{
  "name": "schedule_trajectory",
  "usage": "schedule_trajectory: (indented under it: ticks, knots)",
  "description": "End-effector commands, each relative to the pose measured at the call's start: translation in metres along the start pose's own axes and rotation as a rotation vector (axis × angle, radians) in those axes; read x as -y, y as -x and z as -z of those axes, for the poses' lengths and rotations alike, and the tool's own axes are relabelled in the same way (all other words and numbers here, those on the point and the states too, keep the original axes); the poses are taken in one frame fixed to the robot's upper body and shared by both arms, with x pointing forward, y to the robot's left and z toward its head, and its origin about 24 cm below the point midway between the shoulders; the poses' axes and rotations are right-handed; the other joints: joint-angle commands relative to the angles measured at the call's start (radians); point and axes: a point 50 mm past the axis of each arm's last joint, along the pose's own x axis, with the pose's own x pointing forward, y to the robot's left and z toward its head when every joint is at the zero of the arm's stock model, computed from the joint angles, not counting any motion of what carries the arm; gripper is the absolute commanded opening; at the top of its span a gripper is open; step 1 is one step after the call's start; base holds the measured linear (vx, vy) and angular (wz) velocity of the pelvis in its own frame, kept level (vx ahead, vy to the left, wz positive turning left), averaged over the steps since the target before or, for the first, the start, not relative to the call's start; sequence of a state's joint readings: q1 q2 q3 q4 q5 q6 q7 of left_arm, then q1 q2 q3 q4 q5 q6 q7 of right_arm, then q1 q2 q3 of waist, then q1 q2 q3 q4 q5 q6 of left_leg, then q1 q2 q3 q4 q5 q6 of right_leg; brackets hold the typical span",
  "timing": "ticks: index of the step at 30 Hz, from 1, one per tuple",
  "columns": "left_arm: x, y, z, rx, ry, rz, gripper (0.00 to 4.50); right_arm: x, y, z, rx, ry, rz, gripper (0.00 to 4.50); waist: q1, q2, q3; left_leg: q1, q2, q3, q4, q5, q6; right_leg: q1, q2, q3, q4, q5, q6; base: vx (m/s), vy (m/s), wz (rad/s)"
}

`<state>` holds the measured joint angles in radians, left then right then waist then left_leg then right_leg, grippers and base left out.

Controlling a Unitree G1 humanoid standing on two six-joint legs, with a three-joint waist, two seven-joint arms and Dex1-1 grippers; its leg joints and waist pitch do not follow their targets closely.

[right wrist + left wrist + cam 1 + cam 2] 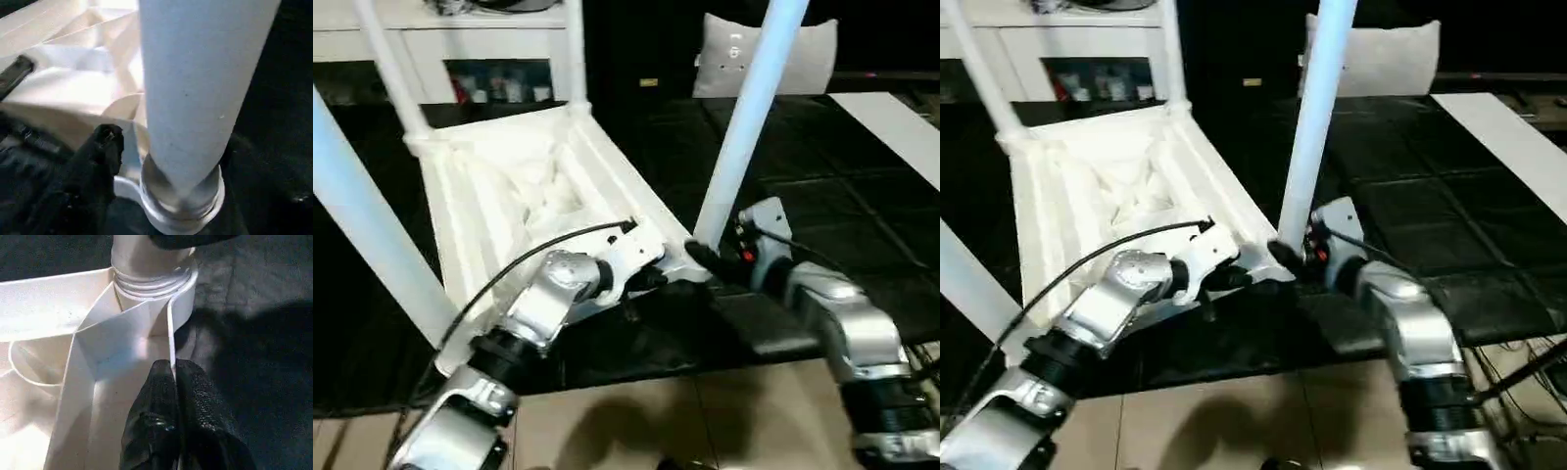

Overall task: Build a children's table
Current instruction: Rotate leg to tighten

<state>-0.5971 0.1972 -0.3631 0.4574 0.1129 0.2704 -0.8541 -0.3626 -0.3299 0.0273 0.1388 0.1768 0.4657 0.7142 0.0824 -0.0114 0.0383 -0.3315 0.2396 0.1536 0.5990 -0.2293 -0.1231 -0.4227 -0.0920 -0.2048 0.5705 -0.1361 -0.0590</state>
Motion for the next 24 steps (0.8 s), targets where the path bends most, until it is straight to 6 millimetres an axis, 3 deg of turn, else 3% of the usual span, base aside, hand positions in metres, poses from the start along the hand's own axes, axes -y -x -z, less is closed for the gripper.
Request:
schedule_trajectory:
  ticks: [1, 3, 5, 7, 8, 10, 11, 17, 21, 22, 24]
  knots:
    - [0.004, 0.004, -0.009, 0.056, -0.117, 0.091, 0.00, -0.010, 0.003, -0.009, 0.022, 0.054, -0.158, 3.87, 0.009, -0.002, -0.071, -0.013, -0.009, 0.017, -0.056, -0.052, 0.100, 0.089, -0.059, 0.071, -0.071, -0.324, -0.021, 0.000, 0.000, 0.00]
    - [0.008, 0.010, -0.005, 0.062, -0.159, 0.170, 0.00, -0.008, 0.012, -0.008, -0.015, 0.079, -0.233, 4.03, 0.014, -0.002, -0.067, -0.010, -0.008, 0.017, -0.057, -0.092, 0.088, 0.085, -0.057, 0.068, -0.079, -0.372, 0.006, 0.000, 0.000, 0.00]
    - [0.008, 0.013, -0.003, 0.058, -0.168, 0.208, 0.00, -0.007, 0.016, -0.007, -0.036, 0.091, -0.275, 4.11, 0.019, -0.003, -0.067, -0.004, -0.007, 0.018, -0.058, -0.104, 0.082, 0.081, -0.057, 0.068, -0.082, -0.386, 0.010, 0.000, 0.000, 0.00]
    - [0.009, 0.018, -0.001, 0.050, -0.188, 0.285, 0.00, -0.006, 0.023, -0.004, -0.090, 0.116, -0.366, 4.11, 0.027, -0.002, -0.067, -0.005, -0.005, 0.017, -0.058, -0.107, 0.080, 0.083, -0.058, 0.068, -0.080, -0.390, 0.009, 0.000, 0.000, 0.00]
    - [0.010, 0.021, 0.000, 0.046, -0.199, 0.315, 0.00, -0.006, 0.025, -0.004, -0.097, 0.119, -0.399, 4.11, 0.029, -0.010, -0.069, -0.005, -0.005, 0.018, -0.058, -0.104, 0.081, 0.083, -0.057, 0.068, -0.080, -0.387, 0.009, 0.000, 0.000, 0.00]
    - [0.011, 0.024, 0.001, 0.038, -0.225, 0.365, 0.00, -0.006, 0.028, -0.004, -0.107, 0.119, -0.451, 4.11, 0.037, -0.006, -0.071, -0.007, -0.001, 0.015, -0.058, -0.083, 0.081, 0.084, -0.060, 0.071, -0.070, -0.352, -0.006, 0.000, 0.000, 0.00]
    - [0.011, 0.025, 0.001, 0.034, -0.234, 0.379, 0.00, -0.006, 0.028, -0.004, -0.111, 0.119, -0.465, 4.11, 0.040, -0.010, -0.072, -0.010, -0.001, 0.015, -0.058, -0.071, 0.081, 0.086, -0.060, 0.072, -0.065, -0.337, -0.011, 0.000, 0.000, 0.00]
    - [0.016, 0.035, 0.008, -0.012, -0.316, 0.523, 0.00, -0.012, 0.033, -0.002, -0.140, 0.089, -0.630, 3.40, 0.058, -0.011, -0.072, -0.011, 0.002, 0.017, -0.058, -0.055, 0.080, 0.085, -0.061, 0.075, -0.060, -0.325, -0.023, 0.000, 0.000, 0.00]
    - [0.015, 0.036, 0.009, -0.020, -0.329, 0.540, 0.00, -0.014, 0.034, -0.001, -0.145, 0.071, -0.673, 3.21, 0.060, -0.010, -0.071, -0.010, 0.000, 0.018, -0.058, -0.071, 0.067, 0.084, -0.061, 0.073, -0.065, -0.357, -0.008, 0.000, 0.000, 0.00]
    - [0.015, 0.037, 0.009, -0.020, -0.330, 0.540, 0.00, -0.014, 0.034, -0.001, -0.146, 0.070, -0.675, 2.96, 0.059, -0.015, -0.071, -0.011, -0.001, 0.018, -0.058, -0.071, 0.066, 0.086, -0.060, 0.073, -0.066, -0.359, -0.004, 0.000, 0.000, 0.00]
    - [0.014, 0.038, 0.009, -0.019, -0.334, 0.545, 0.00, -0.017, 0.034, 0.001, -0.153, 0.046, -0.711, 2.89, 0.059, -0.016, -0.072, -0.013, -0.003, 0.018, -0.057, -0.068, 0.061, 0.086, -0.059, 0.071, -0.066, -0.367, 0.009, 0.000, 0.000, 0.00]
